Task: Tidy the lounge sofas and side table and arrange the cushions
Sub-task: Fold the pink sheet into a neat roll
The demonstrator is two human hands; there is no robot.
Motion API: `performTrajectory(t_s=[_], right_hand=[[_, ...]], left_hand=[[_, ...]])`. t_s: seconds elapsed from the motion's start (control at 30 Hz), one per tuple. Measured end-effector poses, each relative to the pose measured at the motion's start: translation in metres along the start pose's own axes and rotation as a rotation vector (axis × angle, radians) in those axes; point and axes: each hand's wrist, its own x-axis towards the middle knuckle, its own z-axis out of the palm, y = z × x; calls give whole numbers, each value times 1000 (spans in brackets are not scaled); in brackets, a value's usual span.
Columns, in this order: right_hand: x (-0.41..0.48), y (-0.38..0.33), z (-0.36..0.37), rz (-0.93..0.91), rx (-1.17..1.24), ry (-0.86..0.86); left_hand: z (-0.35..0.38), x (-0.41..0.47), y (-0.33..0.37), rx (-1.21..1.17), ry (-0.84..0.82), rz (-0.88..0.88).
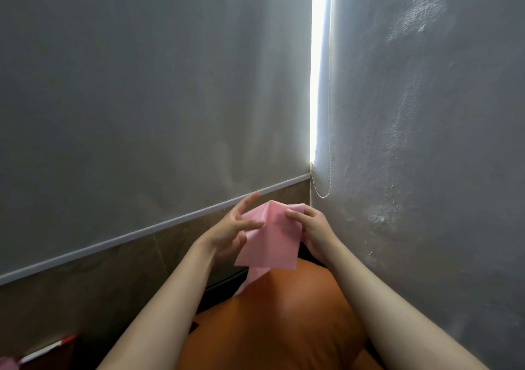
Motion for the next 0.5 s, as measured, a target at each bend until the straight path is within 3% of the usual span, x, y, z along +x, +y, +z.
performTrajectory(t_s=[0.23, 0.5], right_hand=[[5, -30, 9, -81, 68, 95], [2, -50, 13, -115, -30, 45]], left_hand=[[-4, 0, 15, -60, 231, 50], [1, 3, 24, -103, 217, 162]])
